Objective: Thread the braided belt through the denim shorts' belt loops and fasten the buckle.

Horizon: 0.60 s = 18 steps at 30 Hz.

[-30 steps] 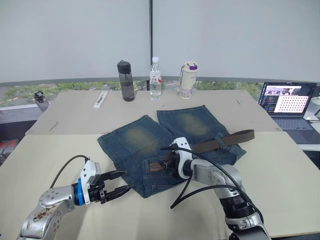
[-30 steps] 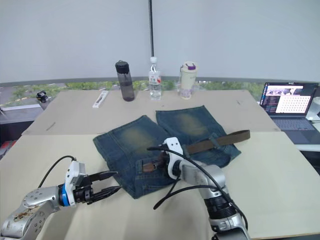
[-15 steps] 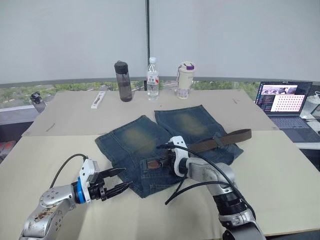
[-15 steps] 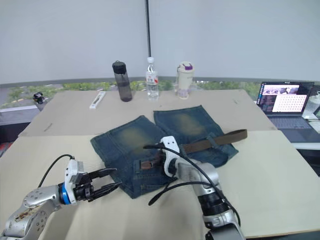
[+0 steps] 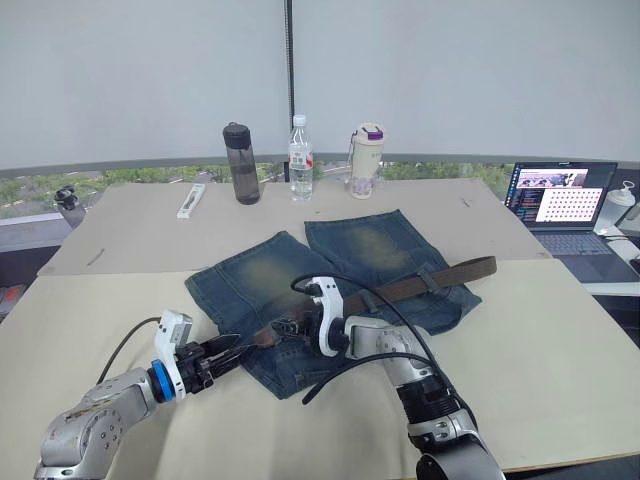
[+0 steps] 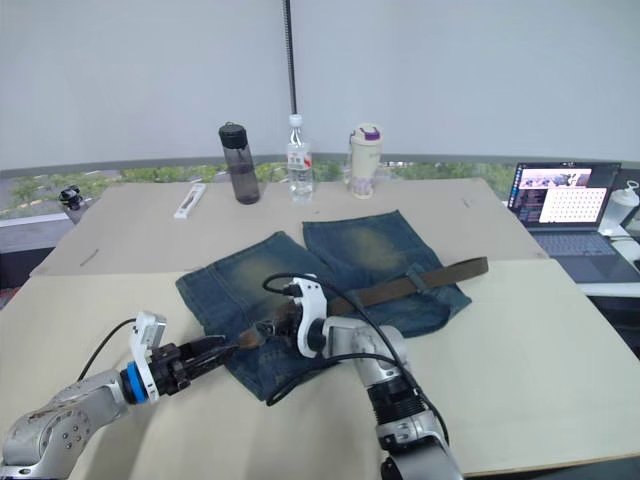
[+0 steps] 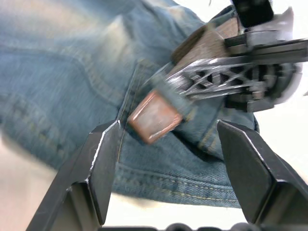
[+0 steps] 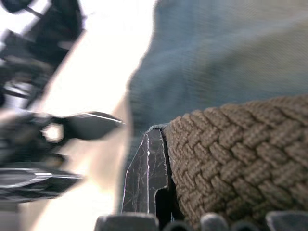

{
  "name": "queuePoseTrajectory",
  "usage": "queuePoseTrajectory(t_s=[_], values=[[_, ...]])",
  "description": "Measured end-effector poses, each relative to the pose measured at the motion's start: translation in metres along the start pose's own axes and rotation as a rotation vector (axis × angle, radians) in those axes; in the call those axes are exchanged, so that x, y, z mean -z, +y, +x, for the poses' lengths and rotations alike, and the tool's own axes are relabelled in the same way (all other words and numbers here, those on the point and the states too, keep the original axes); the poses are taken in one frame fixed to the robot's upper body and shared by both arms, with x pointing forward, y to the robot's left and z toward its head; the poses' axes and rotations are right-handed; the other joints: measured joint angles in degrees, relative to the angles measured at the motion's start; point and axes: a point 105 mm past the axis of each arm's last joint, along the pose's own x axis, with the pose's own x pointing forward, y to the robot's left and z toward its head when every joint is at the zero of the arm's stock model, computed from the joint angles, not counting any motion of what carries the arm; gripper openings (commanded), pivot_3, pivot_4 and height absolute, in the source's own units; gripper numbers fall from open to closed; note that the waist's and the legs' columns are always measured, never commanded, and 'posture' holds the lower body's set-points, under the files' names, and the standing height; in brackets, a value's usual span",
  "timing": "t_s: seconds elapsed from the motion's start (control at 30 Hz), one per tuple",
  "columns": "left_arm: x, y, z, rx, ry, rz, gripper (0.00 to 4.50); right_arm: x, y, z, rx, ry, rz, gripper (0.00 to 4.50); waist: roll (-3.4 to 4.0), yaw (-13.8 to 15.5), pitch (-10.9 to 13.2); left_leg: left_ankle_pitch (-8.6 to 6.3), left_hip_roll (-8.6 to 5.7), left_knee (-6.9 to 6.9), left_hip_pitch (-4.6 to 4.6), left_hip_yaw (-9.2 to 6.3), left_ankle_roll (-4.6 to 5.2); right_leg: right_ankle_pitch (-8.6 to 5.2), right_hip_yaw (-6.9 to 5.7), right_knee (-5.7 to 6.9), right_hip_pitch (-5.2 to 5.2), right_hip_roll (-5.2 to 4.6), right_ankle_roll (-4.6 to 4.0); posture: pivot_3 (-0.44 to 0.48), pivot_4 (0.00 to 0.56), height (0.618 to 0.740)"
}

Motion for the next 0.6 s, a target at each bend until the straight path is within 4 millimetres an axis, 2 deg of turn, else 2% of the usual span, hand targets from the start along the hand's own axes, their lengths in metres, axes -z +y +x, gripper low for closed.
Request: queuePoseTrajectory(t_s=[0.23,0.33,0.43,0.6], values=[[0.003,-0.004,0.007,0.018,0.003,-0.083,3.38,-0.008,0.006,-0.006,-0.049,-0.027,-0.011,0.0,0.0,0.0,0.0,0.0,0.0,-0.01,0.02,-0.01,0.0,-0.01,0.0,0.0,-0.01,0.0,-0.03,0.0,0.15,0.74],[-0.002,-0.01,0.013,0.049,-0.04,-0.144,3.38,-0.009,0.008,-0.007,-0.063,-0.03,-0.018,0.0,-0.01,0.0,0.0,0.0,0.0,-0.01,0.01,-0.01,0.0,-0.01,0.0,0.0,-0.01,0.0,-0.03,0.0,0.15,0.74],[-0.009,-0.014,0.011,0.085,-0.075,-0.19,2.56,-0.009,0.009,-0.008,-0.069,-0.03,-0.021,0.0,-0.02,-0.1,0.0,0.0,0.0,-0.01,0.02,-0.02,0.0,-0.01,0.01,0.01,-0.01,0.01,-0.03,0.0,0.15,0.74],[-0.013,-0.017,0.007,0.111,-0.087,-0.234,0.87,-0.01,0.008,-0.009,-0.067,-0.03,-0.022,0.0,-0.02,0.0,0.0,0.0,0.0,-0.01,0.02,-0.02,0.0,-0.01,0.0,0.0,-0.01,0.01,-0.03,0.0,0.15,0.74]])
